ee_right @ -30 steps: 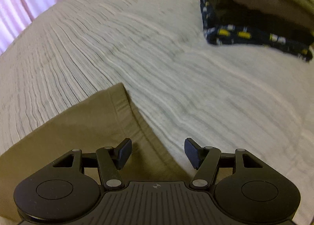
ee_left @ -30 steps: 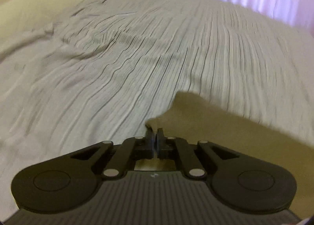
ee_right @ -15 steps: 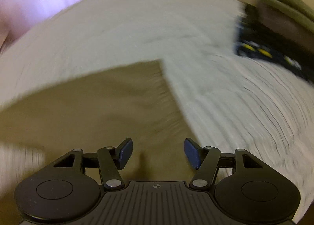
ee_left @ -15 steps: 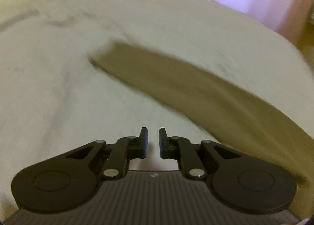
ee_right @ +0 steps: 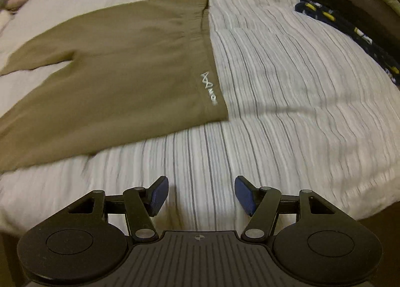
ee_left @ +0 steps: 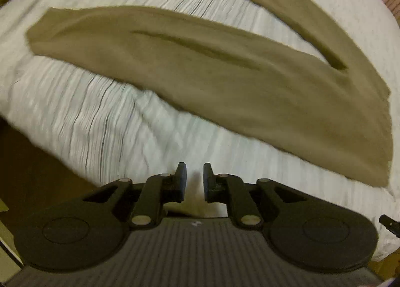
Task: Fold clothes
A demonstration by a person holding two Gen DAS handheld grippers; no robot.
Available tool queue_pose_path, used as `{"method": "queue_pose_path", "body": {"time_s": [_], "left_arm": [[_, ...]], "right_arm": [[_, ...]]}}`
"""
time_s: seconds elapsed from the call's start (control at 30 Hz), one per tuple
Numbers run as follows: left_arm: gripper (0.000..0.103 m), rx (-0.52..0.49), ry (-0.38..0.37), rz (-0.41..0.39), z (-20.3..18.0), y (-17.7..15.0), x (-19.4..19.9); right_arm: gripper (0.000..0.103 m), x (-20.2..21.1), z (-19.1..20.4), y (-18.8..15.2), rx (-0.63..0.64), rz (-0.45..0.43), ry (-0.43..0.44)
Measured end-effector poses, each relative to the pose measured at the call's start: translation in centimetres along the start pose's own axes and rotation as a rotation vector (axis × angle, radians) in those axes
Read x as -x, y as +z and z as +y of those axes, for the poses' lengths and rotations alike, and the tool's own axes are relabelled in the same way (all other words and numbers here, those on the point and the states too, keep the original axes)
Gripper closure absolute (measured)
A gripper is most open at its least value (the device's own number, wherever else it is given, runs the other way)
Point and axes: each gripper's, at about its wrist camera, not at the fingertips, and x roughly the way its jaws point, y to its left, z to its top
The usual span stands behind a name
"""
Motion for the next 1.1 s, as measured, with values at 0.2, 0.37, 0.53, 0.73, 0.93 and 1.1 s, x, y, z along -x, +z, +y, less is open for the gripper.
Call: {"method": "queue_pose_path", "body": {"time_s": [0.2,0.37,0.53,0.73,0.93,1.1], "left_arm": [[0.079,0.002,-0.03,-0.141,-3.3,-4.5,7.1],[0.075,0.042,0.01,-0.223,-3.6,-7.0,11.7],[0.073,0.083,0.04,-0.254,-2.6,-8.6,15.1],[0.07,0.085,0.059,-0.291,-2.2,-9.2,17.9],[0.069,0.038,0.046,-0.322,-2.8,-8.3,19.4],[0.068,0.013,0.07,-0.35,-2.6,-7.7,20.5]], "right_arm": [[0.04,6.0,0.1,-1.0,0.065,-0.033,0.087],[0.04,9.8,0.7,-0.5,0.126,-0.067,0.124],[0.04,13.0,1.8,0.0,0.16,-0.089,0.17],[0.04,15.9,2.7,0.3,0.144,-0.118,0.215],[0.04,17.2,3.7,-0.2,0.128,-0.126,0.222],[0.04,17.7,5.1,-0.9,0.147,-0.114,0.228]]}}
